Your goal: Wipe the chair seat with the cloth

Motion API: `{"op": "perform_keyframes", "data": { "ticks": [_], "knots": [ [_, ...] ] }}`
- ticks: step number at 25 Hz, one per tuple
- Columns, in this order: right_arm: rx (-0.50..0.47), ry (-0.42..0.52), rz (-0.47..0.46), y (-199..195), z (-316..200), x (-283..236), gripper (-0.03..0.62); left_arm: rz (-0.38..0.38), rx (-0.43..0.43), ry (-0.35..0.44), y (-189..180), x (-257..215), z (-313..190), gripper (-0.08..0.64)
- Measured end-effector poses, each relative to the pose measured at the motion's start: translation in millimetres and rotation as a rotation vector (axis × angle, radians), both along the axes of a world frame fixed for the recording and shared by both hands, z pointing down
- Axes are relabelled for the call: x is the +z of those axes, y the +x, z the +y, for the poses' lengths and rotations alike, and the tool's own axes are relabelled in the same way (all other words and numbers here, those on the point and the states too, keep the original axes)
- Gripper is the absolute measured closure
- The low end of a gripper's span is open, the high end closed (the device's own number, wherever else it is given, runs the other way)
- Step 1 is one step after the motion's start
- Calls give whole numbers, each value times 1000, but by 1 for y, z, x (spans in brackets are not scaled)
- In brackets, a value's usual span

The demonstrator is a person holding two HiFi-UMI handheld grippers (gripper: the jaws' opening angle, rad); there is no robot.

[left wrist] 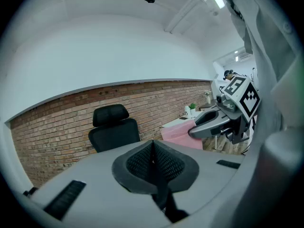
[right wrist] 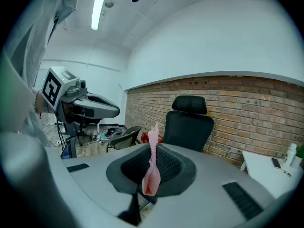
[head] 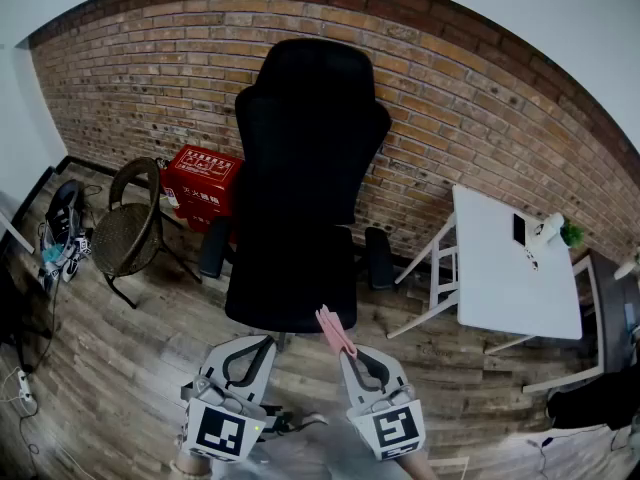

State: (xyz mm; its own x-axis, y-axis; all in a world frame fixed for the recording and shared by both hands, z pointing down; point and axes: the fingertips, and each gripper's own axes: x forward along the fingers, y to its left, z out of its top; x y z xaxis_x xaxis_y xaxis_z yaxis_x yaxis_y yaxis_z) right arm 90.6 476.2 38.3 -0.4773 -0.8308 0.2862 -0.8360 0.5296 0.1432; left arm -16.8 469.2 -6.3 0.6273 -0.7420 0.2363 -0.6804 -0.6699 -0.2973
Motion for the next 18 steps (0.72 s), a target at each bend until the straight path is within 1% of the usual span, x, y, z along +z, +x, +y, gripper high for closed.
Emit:
{"op": "perform_keyframes", "data": {
  "ticks": [9,14,18],
  "knots": [
    [14,-13,-12,-3,-2,0,537,4,8,1,-2,-1,-3,541],
    [9,0,-6,-10,-1,2,537,5,16,1,-9,2,-2,541],
    [37,-2,-27,-15,-1,1,537,7,31,-1,-16,3,-2,541]
  ]
}}
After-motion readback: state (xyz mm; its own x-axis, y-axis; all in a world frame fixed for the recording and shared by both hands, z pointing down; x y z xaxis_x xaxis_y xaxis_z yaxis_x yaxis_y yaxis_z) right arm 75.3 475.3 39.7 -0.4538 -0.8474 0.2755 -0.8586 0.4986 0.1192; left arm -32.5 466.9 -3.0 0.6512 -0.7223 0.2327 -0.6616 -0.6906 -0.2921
